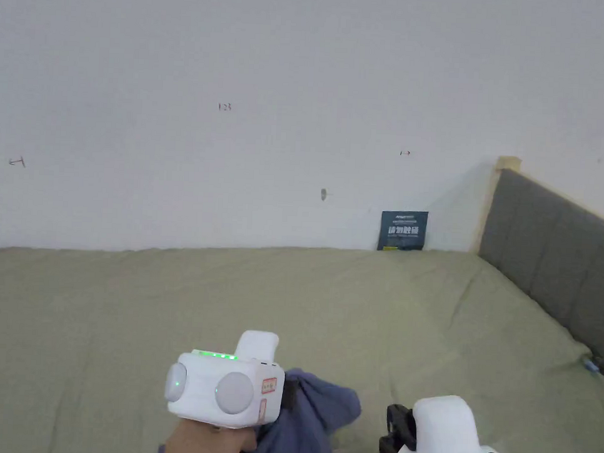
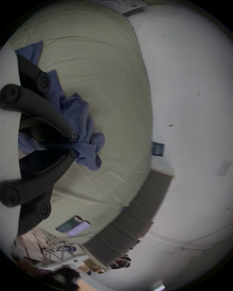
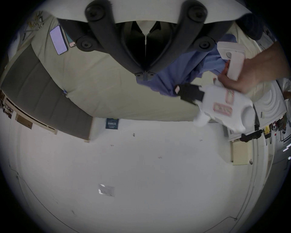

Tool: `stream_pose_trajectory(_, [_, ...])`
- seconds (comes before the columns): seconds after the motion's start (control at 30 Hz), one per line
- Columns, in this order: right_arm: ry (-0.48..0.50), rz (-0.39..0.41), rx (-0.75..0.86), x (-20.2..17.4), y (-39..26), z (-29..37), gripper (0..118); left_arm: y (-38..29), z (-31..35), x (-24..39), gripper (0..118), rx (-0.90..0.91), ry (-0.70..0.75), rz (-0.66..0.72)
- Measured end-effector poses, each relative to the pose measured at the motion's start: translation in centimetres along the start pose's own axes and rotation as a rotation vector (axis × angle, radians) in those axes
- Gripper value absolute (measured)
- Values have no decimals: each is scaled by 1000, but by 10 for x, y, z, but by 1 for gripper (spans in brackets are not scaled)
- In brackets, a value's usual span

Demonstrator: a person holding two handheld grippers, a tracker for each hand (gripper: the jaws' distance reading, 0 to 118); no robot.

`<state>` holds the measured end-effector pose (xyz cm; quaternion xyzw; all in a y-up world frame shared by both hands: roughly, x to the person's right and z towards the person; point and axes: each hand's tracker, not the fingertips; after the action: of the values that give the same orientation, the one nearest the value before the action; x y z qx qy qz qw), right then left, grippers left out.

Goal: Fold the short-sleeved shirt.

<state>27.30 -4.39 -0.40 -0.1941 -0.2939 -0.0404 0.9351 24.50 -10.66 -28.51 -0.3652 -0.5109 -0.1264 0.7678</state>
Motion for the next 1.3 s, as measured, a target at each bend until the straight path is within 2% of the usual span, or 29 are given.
stream_pose_trajectory(0.13, [-41, -37, -33, 32, -19, -22, 1, -30, -89, 3, 5, -197, 131, -26])
stream_pose_trajectory(0.2, [-50, -41, -53, 42, -23, -31, 1, -42, -104, -6, 5, -235, 164, -2])
stream_pose_trajectory(0.3, [-59, -40, -58, 47, -20, -33, 1, -48, -112, -14, 8, -229, 136, 35])
stream_pose_trajectory(0.33, [-56, -41, -57, 48, -20, -34, 1, -50, -109, -19, 17, -217, 131, 53])
stream_pose_trajectory(0.4, [-54, -39, -61, 50, -21, -36, 1, -49, -99, -21, 87, -187, 93, 99])
stream_pose_trajectory(0.47, [-52, -37, -55, 48, -20, -30, 1, -48, -65, -11, 107, -189, 72, 98])
stream_pose_trajectory(0.53, [-38, -42, -43, 47, -21, -22, 1, -56, -22, -3, 116, -69, 63, 67])
stream_pose_trajectory(0.6, [-16, -40, -35, 40, -23, -11, 1, -71, 22, -4, 114, -6, 36, 58])
stream_pose_trajectory(0.67, [-10, -7, -26, 28, -26, 2, 1, -98, 75, -4, 114, 47, 29, 26])
stream_pose_trajectory(0.77, [0, 9, -22, 12, -37, 15, 1, -153, 143, -10, 110, 143, 178, -5])
stream_pose_trajectory(0.8, [5, 5, -22, 8, -42, 18, 1, -170, 159, -13, 107, 147, 220, 2])
stream_pose_trajectory(0.83, [11, -3, -21, 3, -49, 20, 1, -189, 172, -18, 99, 107, 264, 29])
stream_pose_trajectory(0.87, [11, -8, -25, -3, -54, 22, 1, -208, 186, -22, 69, 95, 280, 46])
stream_pose_trajectory(0.9, [9, -12, -32, -9, -58, 25, 1, -225, 198, -27, 31, 105, 285, 74])
stream_pose_trajectory(0.93, [7, -13, -38, -14, -63, 26, 1, -240, 208, -34, 0, 104, 304, 107])
stream_pose_trajectory(0.97, [8, -11, -46, -19, -68, 27, 1, -253, 217, -39, 0, 103, 346, 111])
stream_pose_trajectory(1.1, [33, -4, -78, -34, -75, 30, 1, -262, 236, -64, 0, 71, 330, 152])
stream_pose_trajectory(1.3, [62, 15, -87, -42, -74, 30, 1, -213, 207, -133, 0, 58, 368, 174])
